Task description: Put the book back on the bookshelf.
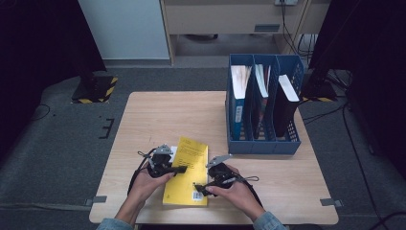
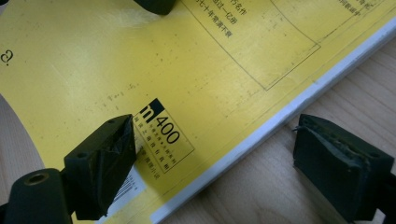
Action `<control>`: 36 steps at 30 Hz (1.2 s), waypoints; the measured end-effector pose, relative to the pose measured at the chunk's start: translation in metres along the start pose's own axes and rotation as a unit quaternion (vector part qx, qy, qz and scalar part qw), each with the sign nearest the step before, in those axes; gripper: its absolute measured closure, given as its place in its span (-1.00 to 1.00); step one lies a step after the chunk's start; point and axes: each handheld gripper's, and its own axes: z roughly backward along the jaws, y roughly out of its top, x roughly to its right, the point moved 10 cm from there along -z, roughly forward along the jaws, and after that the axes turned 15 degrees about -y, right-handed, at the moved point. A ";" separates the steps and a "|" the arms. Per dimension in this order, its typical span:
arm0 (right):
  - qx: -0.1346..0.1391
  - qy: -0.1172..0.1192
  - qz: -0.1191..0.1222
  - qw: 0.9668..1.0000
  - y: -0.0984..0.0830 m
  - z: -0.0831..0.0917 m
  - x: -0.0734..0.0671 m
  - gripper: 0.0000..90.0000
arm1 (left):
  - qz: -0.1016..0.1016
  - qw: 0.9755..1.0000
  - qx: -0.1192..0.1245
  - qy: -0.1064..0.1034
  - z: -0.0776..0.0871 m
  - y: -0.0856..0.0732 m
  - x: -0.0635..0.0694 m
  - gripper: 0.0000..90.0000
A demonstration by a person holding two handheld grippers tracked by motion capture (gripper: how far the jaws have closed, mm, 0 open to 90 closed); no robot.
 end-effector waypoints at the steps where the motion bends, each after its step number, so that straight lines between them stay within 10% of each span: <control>1: 0.000 0.001 -0.002 1.000 0.001 -0.001 0.000 -0.70 | -0.001 1.000 0.000 -0.001 0.000 0.000 0.000 0.77; 25: -0.008 0.089 -0.072 0.993 0.025 -0.013 0.016 -0.48 | -0.026 1.000 0.002 -0.006 0.014 0.008 0.014 0.83; 36: 0.011 0.074 -0.071 0.995 0.042 0.002 0.023 -0.21 | -0.046 0.999 -0.006 0.009 0.025 0.020 0.015 0.83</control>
